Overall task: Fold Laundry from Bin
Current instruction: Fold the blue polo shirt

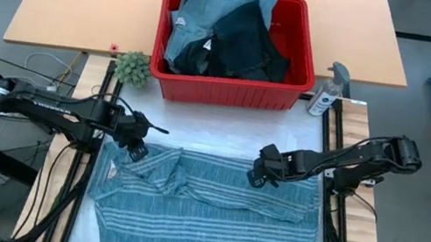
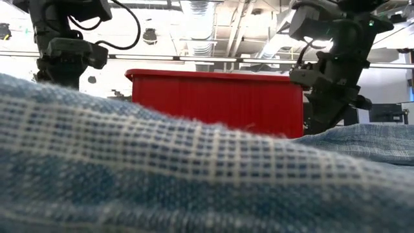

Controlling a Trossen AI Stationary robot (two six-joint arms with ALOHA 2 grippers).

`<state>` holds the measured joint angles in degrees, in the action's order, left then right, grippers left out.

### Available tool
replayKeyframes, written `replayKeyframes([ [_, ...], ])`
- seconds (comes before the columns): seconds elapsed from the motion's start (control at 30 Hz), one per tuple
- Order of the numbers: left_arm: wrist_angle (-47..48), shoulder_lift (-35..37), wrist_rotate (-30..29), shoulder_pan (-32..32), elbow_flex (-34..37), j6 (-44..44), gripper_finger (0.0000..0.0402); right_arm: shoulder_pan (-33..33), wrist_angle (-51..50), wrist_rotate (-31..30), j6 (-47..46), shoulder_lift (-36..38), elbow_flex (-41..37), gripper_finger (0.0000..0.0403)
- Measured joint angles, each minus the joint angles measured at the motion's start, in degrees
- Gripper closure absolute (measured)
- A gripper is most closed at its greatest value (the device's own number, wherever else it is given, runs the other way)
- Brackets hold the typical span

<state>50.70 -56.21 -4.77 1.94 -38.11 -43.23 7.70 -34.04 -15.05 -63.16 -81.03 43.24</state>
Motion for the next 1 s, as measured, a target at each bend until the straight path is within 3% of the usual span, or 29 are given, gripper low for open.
replayKeyframes([
  [0.13, -0.5, 0.0, 0.4, -1.3, 0.0, -2.3, 0.0274, 0.2, -0.3, -0.1, -0.3, 0.0, -0.1, 0.0385],
  [0.23, -0.7, -0.4, -0.5, -1.8, 0.0, -1.9, 0.0286, -0.5, -0.5, 0.2, -1.7, 0.0, -2.2, 0.0386],
  [0.4, -2.9, -0.8, 4.0, -1.8, 0.0, -0.8, 0.0334, -1.1, -0.3, 3.0, -4.7, 0.0, -6.1, 0.0386],
  [0.57, -1.4, -1.3, 2.9, -1.9, 0.2, -0.6, 0.0392, -1.4, 0.2, 2.6, -5.8, 0.2, -7.8, 0.0387],
  [0.8, -6.1, -2.6, 5.5, -1.9, 7.9, -1.7, 0.0400, -5.8, -0.8, 0.3, -3.1, 0.2, -7.9, 0.0387],
  [1.0, -8.2, -2.6, 2.1, -0.4, 13.4, -3.0, 0.0401, -9.9, -2.5, -0.2, 0.7, 0.1, -7.9, 0.0387],
])
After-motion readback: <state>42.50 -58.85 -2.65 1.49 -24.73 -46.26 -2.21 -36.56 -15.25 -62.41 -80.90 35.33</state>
